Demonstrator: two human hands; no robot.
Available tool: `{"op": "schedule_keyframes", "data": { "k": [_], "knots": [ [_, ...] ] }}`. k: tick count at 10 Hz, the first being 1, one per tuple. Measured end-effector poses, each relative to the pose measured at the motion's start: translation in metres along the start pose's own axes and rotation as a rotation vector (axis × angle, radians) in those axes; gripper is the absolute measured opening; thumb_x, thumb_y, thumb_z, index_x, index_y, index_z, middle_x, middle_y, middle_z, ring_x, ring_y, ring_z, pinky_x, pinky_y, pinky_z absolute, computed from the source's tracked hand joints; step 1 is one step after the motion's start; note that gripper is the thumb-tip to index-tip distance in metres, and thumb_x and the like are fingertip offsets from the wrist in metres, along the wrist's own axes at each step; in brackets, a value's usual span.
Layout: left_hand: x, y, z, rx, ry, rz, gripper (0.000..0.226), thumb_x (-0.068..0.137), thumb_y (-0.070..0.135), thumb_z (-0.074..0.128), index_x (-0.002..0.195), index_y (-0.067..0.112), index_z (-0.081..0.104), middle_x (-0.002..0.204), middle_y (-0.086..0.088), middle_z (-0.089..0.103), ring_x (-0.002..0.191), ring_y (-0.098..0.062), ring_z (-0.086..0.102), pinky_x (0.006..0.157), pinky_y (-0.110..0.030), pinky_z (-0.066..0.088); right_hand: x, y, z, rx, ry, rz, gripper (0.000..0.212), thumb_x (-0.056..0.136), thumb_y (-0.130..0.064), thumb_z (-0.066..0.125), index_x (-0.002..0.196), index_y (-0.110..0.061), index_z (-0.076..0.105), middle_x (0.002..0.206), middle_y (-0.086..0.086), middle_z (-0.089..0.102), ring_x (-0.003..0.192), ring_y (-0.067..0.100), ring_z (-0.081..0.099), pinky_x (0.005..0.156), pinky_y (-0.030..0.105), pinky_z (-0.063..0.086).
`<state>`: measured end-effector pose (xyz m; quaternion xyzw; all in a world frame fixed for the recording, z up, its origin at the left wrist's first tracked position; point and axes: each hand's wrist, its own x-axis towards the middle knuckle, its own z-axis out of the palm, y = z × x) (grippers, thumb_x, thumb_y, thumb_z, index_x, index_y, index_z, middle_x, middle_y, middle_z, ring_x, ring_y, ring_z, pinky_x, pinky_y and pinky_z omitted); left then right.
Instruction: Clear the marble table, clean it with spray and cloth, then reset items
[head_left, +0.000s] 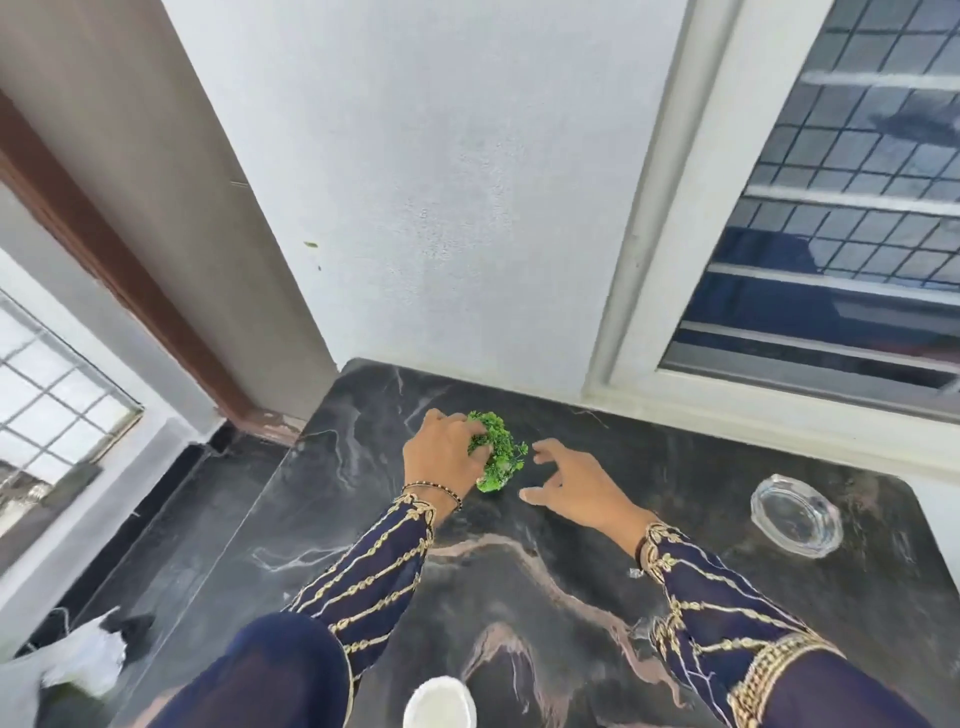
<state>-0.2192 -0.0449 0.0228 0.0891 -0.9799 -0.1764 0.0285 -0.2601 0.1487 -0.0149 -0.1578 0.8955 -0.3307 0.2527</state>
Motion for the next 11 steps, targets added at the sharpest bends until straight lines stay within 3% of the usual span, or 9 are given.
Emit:
{"op": "schedule_keyframes", "data": {
  "k": [1,2,3,4,5,6,8,10,11],
  "knots": [
    [0.016,-0.039,-0.010,-0.080,-0.062,0.021,0.028,0.089,0.035,0.062,0.113,0.024,0.070,0.108,0.001,0.067,0.110,-0.023,0.056,0.091,-0.038,0.049,0.033,-0.043,0.031,0.122,0.011,-0.007,0.074,0.085,-0.023,0.079,0.148,-0.013,0.039,0.138,0.004,0.058,0.070,0.007,0.066,0.072,0.021,0.053],
    [0.033,-0.071,-0.019,-0.139,-0.046,0.039,0.028,0.087,0.029,0.065,0.112,0.018,0.072,0.104,-0.004,0.067,0.101,-0.024,0.062,0.090,-0.035,0.048,0.064,-0.073,0.054,0.154,0.083,-0.046,0.063,0.085,-0.016,0.077,0.140,-0.013,0.046,0.132,0.005,0.064,0.075,0.002,0.063,0.070,0.016,0.047],
    [0.047,-0.092,-0.025,-0.201,-0.040,0.041,0.029,0.085,0.027,0.068,0.111,0.016,0.073,0.103,-0.008,0.068,0.100,-0.025,0.063,0.090,-0.034,0.048,0.083,-0.089,0.065,0.146,0.152,-0.044,0.054,0.088,-0.018,0.074,0.136,-0.016,0.051,0.124,0.004,0.067,0.087,0.010,0.063,0.080,0.023,0.045],
    [0.056,-0.107,-0.028,-0.264,-0.056,0.040,0.032,0.084,0.028,0.070,0.112,0.014,0.072,0.108,-0.009,0.069,0.104,-0.024,0.062,0.094,-0.032,0.045,0.093,-0.091,0.071,0.184,0.201,-0.019,0.049,0.088,-0.018,0.074,0.132,-0.016,0.054,0.119,0.003,0.068,0.093,0.012,0.065,0.080,0.022,0.047],
    [0.060,-0.114,-0.028,-0.304,-0.099,0.064,0.034,0.083,0.029,0.072,0.114,0.014,0.071,0.113,-0.007,0.068,0.110,-0.023,0.061,0.097,-0.029,0.042,0.094,-0.090,0.073,0.199,0.218,0.023,0.045,0.088,-0.021,0.075,0.128,-0.018,0.055,0.114,-0.002,0.067,0.085,-0.003,0.062,0.066,0.007,0.043],
    [0.058,-0.117,-0.026,-0.319,-0.142,0.074,0.037,0.080,0.028,0.073,0.116,0.019,0.068,0.118,-0.008,0.066,0.118,-0.023,0.056,0.098,-0.027,0.039,0.088,-0.088,0.077,0.206,0.197,0.049,0.049,0.088,-0.021,0.075,0.132,-0.016,0.054,0.117,0.002,0.069,0.094,0.008,0.066,0.077,0.017,0.049],
    [0.047,-0.118,-0.028,-0.300,-0.137,0.143,0.048,0.078,0.026,0.074,0.123,0.023,0.058,0.117,-0.004,0.060,0.110,-0.022,0.059,0.096,-0.033,0.047,0.065,-0.087,0.089,0.239,0.179,0.089,0.051,0.090,-0.020,0.072,0.136,-0.013,0.050,0.127,0.004,0.064,0.101,0.017,0.069,0.086,0.026,0.053],
    [0.025,-0.108,-0.036,-0.131,-0.004,0.119,0.065,0.080,0.028,0.071,0.137,0.025,0.040,0.129,-0.006,0.048,0.111,-0.027,0.056,0.081,-0.042,0.054,0.027,-0.077,0.089,0.299,0.192,0.137,0.048,0.091,-0.019,0.071,0.134,-0.010,0.052,0.125,0.008,0.063,0.088,0.022,0.070,0.086,0.032,0.057],
    [0.007,-0.103,-0.033,-0.061,0.071,0.080,0.065,0.080,0.027,0.070,0.137,0.022,0.041,0.132,-0.006,0.047,0.116,-0.027,0.053,0.080,-0.044,0.054,0.004,-0.068,0.090,0.321,0.219,0.161,0.045,0.091,-0.017,0.072,0.131,-0.009,0.054,0.120,0.008,0.064,0.080,0.022,0.069,0.078,0.033,0.061]
  ]
}}
